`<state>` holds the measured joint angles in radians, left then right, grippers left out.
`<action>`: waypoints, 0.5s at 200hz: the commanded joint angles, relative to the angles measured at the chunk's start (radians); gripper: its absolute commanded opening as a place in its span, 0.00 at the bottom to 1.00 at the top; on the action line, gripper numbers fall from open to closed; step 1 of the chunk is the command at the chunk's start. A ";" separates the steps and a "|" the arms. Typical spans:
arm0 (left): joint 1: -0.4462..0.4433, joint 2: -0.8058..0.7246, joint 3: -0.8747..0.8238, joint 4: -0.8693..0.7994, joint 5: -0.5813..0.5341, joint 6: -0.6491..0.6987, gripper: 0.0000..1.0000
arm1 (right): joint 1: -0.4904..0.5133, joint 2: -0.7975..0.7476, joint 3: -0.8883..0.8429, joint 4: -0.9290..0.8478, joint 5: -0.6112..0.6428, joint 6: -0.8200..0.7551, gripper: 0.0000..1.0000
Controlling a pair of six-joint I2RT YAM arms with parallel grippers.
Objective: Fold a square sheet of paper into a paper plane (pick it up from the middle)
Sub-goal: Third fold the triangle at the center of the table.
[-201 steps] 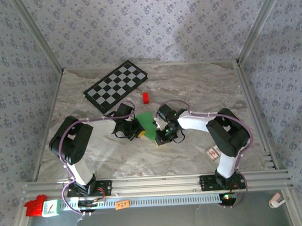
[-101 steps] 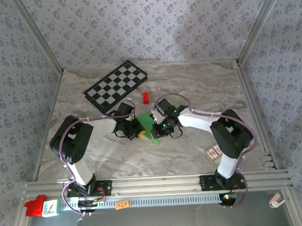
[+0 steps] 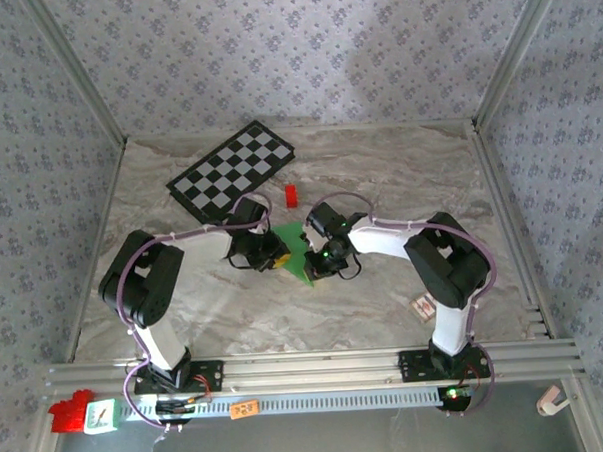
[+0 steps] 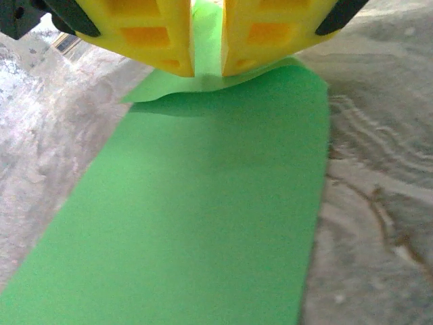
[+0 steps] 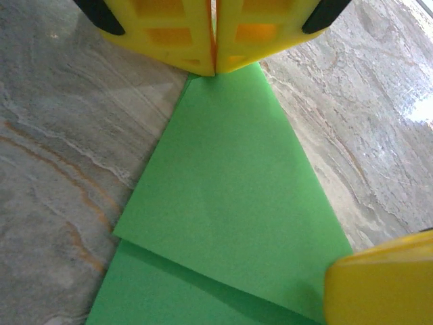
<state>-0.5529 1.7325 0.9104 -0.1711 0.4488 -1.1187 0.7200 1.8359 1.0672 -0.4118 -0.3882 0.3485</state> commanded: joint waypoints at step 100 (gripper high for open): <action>-0.077 0.013 -0.015 0.056 0.015 0.095 0.13 | -0.001 0.037 0.020 -0.061 0.051 0.035 0.10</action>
<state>-0.6270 1.7134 0.9081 -0.1379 0.4591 -1.0359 0.7204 1.8462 1.0855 -0.4347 -0.3820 0.3630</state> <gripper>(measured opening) 0.138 0.100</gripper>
